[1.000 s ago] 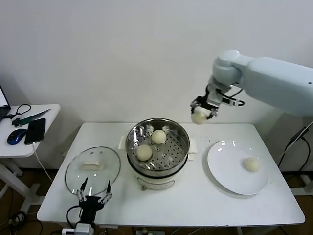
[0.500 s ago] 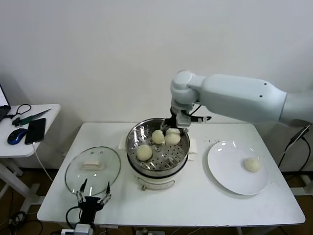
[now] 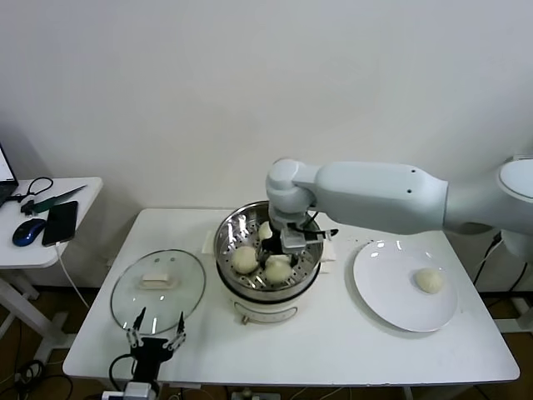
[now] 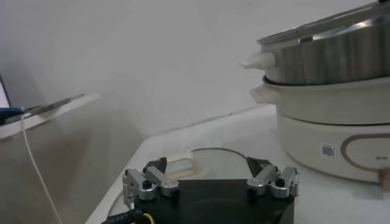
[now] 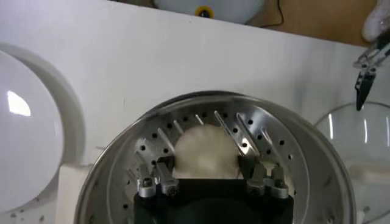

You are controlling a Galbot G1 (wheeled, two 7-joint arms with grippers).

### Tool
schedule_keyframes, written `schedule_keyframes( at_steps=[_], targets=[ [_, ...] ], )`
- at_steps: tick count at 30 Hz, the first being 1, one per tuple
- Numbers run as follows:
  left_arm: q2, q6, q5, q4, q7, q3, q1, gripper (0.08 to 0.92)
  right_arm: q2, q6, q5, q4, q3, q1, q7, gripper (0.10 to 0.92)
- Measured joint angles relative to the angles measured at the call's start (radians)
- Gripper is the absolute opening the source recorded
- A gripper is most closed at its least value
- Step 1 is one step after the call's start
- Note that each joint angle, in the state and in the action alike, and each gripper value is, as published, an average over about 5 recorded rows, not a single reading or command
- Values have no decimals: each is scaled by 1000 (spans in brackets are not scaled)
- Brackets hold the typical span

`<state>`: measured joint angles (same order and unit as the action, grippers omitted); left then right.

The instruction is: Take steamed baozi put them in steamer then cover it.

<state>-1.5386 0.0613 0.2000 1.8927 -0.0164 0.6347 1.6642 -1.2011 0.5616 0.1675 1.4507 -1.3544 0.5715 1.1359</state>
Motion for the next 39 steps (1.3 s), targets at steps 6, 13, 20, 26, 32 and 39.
schedule_keyframes(
  at_steps=[6,13,20,26,32,39],
  targets=[
    [0,3,-1,-6,0,1,-1,823,-6,-3,1,1,1,-17,4,737],
    [0,4,-2,-9,0,1,0,823,-9,4,15,-9,16,-26,17,820],
    [-1,5,-2,-12,0,-3,-1,823,1,16,15,-35,44,-15,22,823],
    [-1,6,1,-11,0,-10,-1,823,35,-6,-19,-66,58,30,11,823],
    [0,5,4,1,1,-12,2,823,118,-132,-108,-102,26,103,-37,823],
    [4,5,-2,14,2,-3,4,823,272,-374,-265,-118,0,138,-73,823]
  ],
)
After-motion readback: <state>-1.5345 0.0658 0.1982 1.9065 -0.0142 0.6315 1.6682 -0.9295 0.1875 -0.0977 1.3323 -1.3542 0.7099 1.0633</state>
